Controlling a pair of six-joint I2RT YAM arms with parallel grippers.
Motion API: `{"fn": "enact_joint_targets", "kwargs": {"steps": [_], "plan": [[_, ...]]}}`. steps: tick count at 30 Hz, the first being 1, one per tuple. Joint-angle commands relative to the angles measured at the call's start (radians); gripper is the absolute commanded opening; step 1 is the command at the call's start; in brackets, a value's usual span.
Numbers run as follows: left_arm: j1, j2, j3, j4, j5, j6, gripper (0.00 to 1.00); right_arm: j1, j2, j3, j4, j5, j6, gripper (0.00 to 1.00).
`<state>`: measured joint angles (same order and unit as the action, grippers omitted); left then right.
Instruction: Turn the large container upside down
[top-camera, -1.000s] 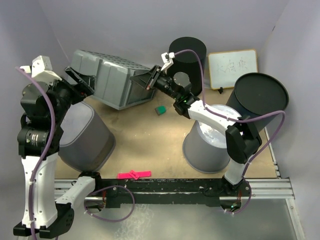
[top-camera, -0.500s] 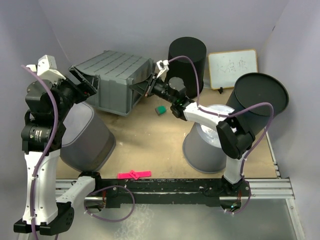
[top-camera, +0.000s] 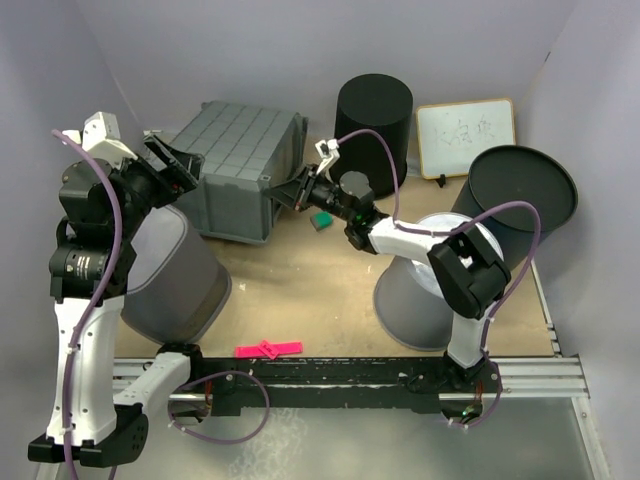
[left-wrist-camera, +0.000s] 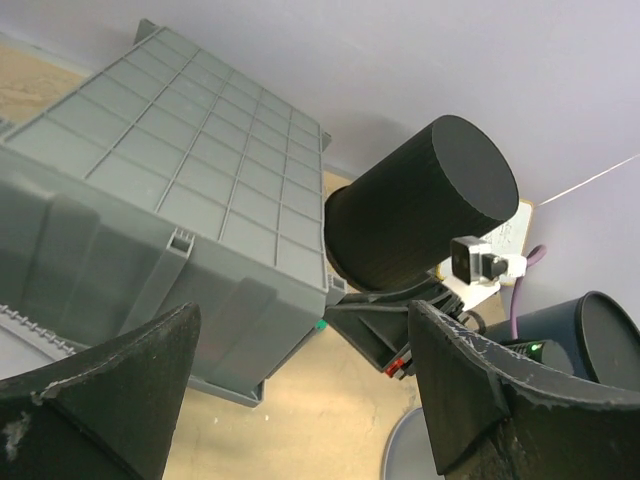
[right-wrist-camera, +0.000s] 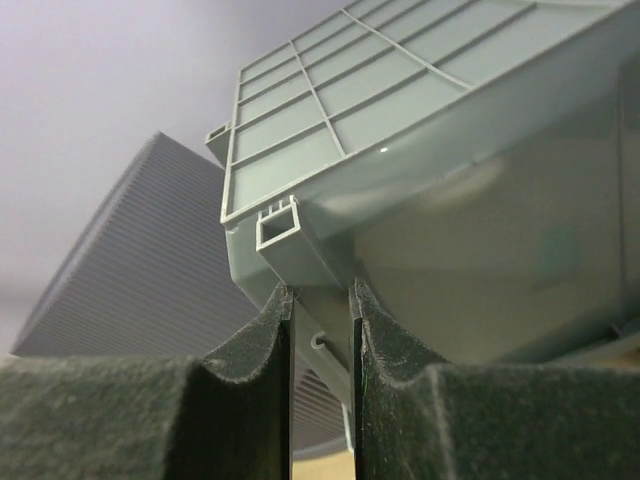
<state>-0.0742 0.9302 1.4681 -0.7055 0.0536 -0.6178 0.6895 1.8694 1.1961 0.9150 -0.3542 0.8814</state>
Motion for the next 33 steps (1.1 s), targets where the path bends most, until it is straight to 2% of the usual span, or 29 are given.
{"fn": "enact_joint_targets", "kwargs": {"steps": [1, 10, 11, 13, 17, 24, 30, 33], "plan": [[0.001, -0.004, -0.02, 0.071, 0.024, -0.019, 0.81, -0.021, -0.022, -0.087, -0.048, 0.117, 0.017, 0.0], [0.002, -0.007, -0.046, 0.092, 0.037, -0.035, 0.81, -0.02, -0.05, -0.124, -0.081, 0.136, -0.006, 0.0], [0.002, -0.007, -0.046, 0.092, 0.038, -0.036, 0.81, -0.02, -0.054, -0.12, -0.088, 0.13, -0.01, 0.06], [0.001, -0.007, -0.045, 0.091, 0.038, -0.037, 0.81, -0.02, -0.066, -0.109, -0.111, 0.132, -0.023, 0.24], [0.002, -0.006, -0.038, 0.091, 0.038, -0.039, 0.81, -0.019, -0.122, -0.073, -0.185, 0.174, -0.089, 0.46], [0.002, -0.012, -0.045, 0.083, 0.002, -0.026, 0.81, -0.019, -0.272, -0.009, -0.372, 0.226, -0.193, 0.66], [0.002, -0.015, -0.068, 0.077, -0.043, -0.014, 0.81, -0.018, -0.37, 0.181, -0.719, 0.256, -0.389, 0.83], [0.002, -0.031, -0.083, 0.07, -0.079, 0.001, 0.81, -0.019, -0.424, 0.23, -0.872, 0.276, -0.491, 0.86]]}}
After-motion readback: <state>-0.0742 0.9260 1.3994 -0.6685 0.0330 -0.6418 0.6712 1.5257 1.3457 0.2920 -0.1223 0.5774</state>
